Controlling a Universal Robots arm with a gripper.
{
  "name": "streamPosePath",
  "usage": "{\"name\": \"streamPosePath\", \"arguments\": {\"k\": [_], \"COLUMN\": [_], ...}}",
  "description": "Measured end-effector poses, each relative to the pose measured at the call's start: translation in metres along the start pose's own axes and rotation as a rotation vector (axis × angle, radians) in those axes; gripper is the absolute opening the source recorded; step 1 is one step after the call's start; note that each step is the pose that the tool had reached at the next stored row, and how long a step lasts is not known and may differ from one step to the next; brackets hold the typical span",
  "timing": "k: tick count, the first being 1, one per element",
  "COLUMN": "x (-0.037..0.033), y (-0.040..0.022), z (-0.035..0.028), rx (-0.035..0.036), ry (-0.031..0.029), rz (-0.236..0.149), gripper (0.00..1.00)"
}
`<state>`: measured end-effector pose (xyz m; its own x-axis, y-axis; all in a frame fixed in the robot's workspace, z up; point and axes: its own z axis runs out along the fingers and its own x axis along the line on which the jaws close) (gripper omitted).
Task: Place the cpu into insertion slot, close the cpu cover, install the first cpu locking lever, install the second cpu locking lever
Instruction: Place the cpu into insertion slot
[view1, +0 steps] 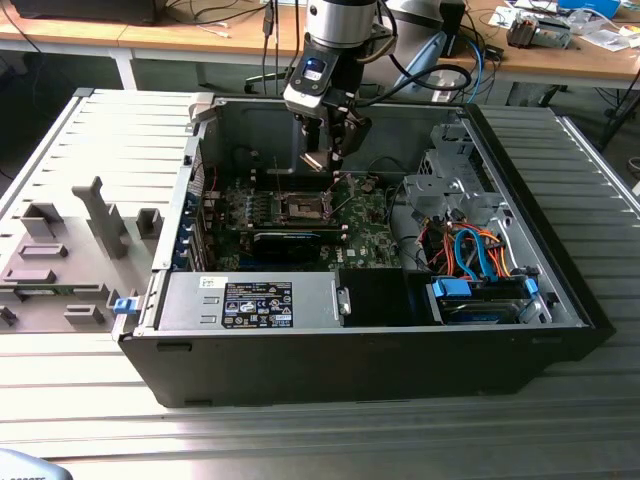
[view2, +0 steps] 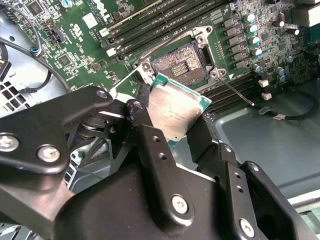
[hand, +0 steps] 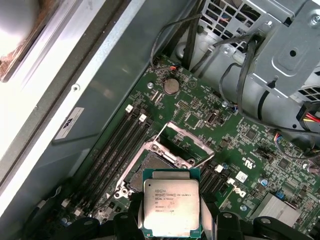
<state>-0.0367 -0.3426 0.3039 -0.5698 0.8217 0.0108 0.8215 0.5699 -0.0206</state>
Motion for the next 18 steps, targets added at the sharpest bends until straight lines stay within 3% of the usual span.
{"name": "streamPosePath", "arguments": {"k": [18], "x": [0.0], "y": [0.0], "z": [0.0], "rx": [-0.0003], "ry": [0.0006], "rz": [0.027], "gripper": [0.55]}}
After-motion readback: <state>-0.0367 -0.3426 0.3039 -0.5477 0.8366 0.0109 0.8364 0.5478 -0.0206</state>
